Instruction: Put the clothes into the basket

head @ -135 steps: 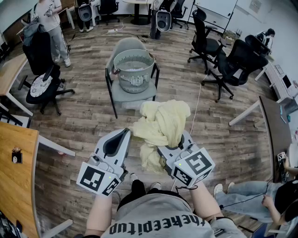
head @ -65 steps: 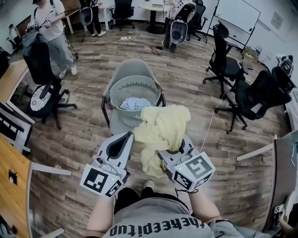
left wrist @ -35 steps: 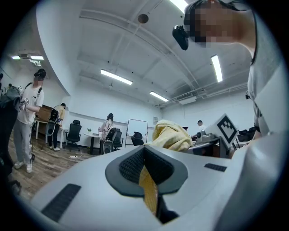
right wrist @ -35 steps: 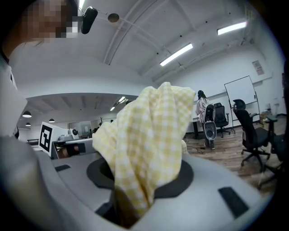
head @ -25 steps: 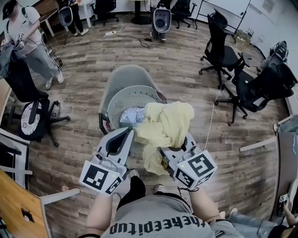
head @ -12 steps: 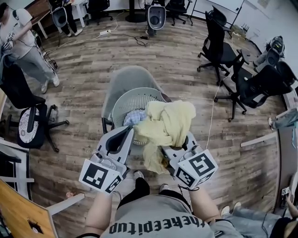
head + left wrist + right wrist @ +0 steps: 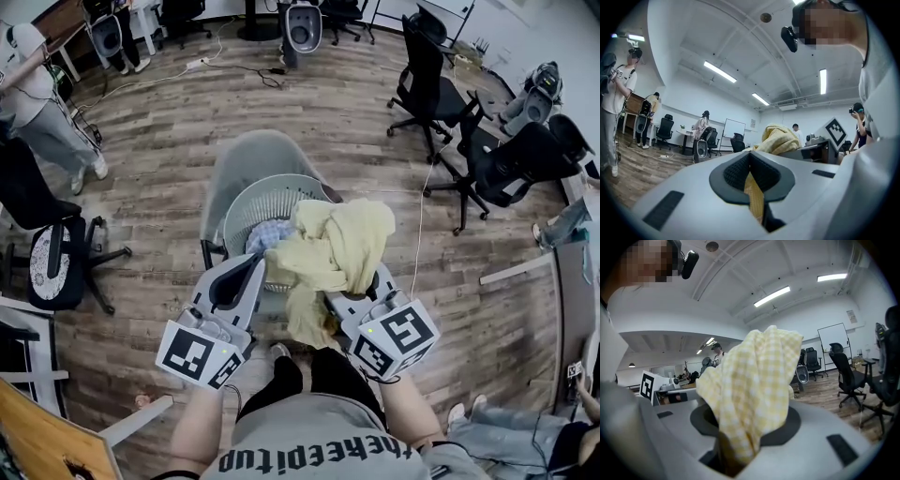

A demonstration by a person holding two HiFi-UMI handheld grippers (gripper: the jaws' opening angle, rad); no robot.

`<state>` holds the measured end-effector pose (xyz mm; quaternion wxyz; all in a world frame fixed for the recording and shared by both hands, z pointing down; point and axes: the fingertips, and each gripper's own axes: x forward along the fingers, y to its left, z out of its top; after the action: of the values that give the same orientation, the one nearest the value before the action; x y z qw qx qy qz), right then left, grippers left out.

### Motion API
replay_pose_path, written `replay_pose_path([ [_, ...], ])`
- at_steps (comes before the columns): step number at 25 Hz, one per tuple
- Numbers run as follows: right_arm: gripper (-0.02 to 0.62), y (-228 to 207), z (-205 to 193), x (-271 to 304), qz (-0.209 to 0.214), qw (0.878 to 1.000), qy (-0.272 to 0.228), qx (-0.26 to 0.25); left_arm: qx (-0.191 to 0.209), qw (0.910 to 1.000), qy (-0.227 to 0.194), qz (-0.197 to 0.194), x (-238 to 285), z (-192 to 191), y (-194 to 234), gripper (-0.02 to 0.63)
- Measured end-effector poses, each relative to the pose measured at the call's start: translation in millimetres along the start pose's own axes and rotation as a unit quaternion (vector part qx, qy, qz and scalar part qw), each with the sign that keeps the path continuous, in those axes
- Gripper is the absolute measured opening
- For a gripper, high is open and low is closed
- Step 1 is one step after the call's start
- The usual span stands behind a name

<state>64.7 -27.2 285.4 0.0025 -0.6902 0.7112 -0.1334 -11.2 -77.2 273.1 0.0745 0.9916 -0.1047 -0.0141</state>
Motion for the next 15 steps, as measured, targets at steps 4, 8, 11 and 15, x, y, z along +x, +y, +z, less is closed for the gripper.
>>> replay_pose_path([
  [4,0.187,-3.8,1.6,3.9,-0.003,1.0,-0.001,-0.002,-0.004,1.0,0.002,-0.002,5.3,-1.8,4.0,0.015],
  [8,0.187,-13.0,6.2,6.5,0.003,1.0,-0.002,-0.001,-0.002,1.0,0.002,0.005,12.7,0.4,4.5,0.014],
  [11,0.187,-20.2,10.8,13.5,0.012,1.0,-0.002,-0.004,-0.002,0.9999,0.0,0.017,18.7,2.7,9.6,0.015],
  [15,0.187,-29.4,17.0,26.9,0.029,1.0,-0.001,-0.008,0.001,0.9994,-0.004,0.035,28.4,6.3,19.0,0.015],
])
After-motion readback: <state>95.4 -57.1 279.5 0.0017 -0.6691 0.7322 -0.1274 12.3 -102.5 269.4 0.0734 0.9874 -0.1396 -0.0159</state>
